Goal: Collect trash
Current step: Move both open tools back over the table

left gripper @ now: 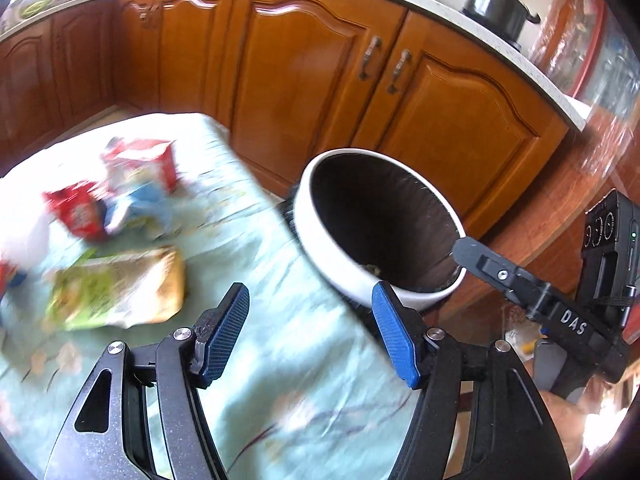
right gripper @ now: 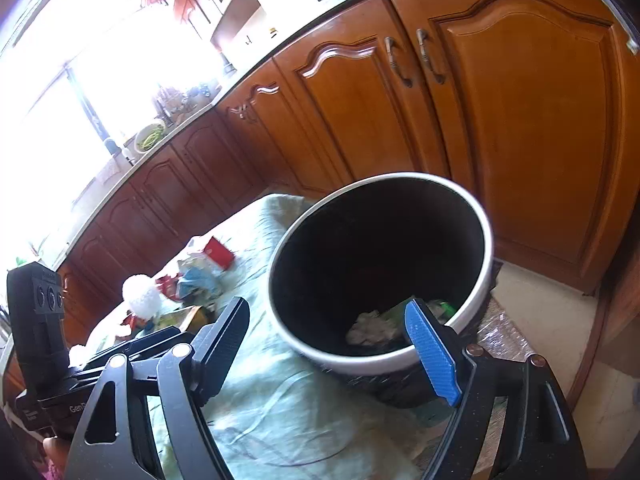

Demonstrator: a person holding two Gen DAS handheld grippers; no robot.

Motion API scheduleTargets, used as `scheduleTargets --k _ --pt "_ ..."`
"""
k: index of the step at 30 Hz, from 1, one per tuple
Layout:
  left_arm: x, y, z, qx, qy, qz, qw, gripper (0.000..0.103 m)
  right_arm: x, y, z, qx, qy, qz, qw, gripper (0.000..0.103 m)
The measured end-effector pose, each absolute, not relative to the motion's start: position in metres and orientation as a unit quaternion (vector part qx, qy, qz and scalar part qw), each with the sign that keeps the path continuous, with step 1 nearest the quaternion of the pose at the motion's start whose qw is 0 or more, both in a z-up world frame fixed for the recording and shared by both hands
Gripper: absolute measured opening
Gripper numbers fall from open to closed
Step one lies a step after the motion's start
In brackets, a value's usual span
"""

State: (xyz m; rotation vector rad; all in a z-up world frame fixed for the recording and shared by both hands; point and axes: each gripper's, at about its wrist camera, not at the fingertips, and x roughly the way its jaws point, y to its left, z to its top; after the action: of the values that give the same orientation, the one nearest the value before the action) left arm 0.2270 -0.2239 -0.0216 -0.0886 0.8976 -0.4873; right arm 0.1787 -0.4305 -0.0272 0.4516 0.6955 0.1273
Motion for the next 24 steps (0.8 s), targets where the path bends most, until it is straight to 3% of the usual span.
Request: scheduleTargets --k 24 --pt "0.175 -0.031 -0.031 -0.153 0.413 -0.084 0.894 0.065 0.177 -0.287 -0.034 0.183 0.384 0.175 0.888 0.082"
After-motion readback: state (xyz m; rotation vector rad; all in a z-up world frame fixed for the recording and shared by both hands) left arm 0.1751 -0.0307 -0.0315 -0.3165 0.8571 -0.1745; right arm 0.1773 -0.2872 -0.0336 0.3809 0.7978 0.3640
